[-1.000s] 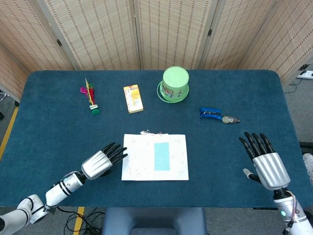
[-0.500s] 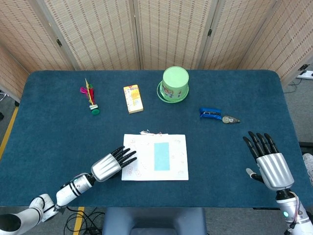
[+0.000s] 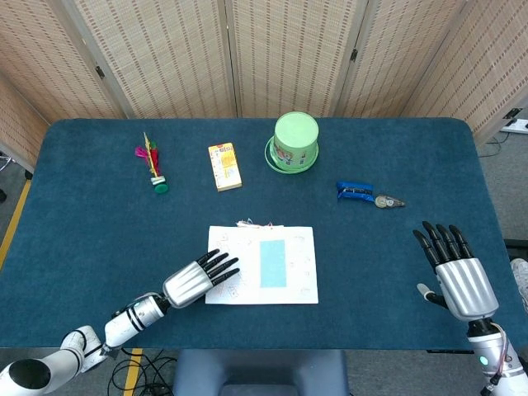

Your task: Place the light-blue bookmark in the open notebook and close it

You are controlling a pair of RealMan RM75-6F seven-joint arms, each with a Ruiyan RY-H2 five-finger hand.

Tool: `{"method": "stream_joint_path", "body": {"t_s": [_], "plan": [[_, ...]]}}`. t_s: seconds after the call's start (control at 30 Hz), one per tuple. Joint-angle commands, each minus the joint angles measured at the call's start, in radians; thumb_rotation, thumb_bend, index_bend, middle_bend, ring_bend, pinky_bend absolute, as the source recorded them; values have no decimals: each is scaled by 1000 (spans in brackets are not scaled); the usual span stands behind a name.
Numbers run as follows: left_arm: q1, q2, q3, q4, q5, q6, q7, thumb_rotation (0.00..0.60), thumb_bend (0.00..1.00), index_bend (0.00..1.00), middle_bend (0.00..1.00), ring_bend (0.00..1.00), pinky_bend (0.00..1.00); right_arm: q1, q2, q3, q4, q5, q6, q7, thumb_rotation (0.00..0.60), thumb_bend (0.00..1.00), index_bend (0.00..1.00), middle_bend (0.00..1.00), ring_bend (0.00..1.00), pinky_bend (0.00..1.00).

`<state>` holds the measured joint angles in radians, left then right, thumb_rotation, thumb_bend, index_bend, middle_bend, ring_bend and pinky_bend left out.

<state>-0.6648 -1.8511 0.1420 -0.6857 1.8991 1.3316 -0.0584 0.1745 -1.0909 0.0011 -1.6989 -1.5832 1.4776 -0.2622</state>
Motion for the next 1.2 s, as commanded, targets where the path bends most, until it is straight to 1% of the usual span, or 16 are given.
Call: {"method": "stream_joint_path", "body": {"t_s": [0.03,0.3,0.47,0.6,0.73,0.97,1.2], "plan": [[-7,-13,1,10,-2,9,-15,600,238,100,53,98,163,-2,-1,3,2,1,-1,1,600,90,0,0,0,0],[-22,-67,-6,77,-9,58,-91,600,237,174,56,98,163,-13,-3,13,7,6,5,6,600,91,0,0,0,0],[-28,-93,-6,118,-16,88,-166,600,237,261,99,98,163,-20,-3,18,8,6,9,6,600,90,0,0,0,0],[-30,-111,-6,148,-25,102,-211,600,245,311,124,99,163,-21,-4,21,11,8,6,9,600,90,0,0,0,0],[-32,-124,-7,169,-35,107,-242,600,310,360,140,100,163,-23,-3,24,13,9,4,10,600,91,0,0,0,0],[-37,-136,-11,176,-49,126,-283,600,454,455,162,102,163,-32,3,27,18,14,6,18,600,90,0,0,0,0],[-42,-135,-13,157,-54,149,-261,600,557,581,168,102,163,-41,8,31,19,7,19,24,600,90,0,0,0,0]]}}
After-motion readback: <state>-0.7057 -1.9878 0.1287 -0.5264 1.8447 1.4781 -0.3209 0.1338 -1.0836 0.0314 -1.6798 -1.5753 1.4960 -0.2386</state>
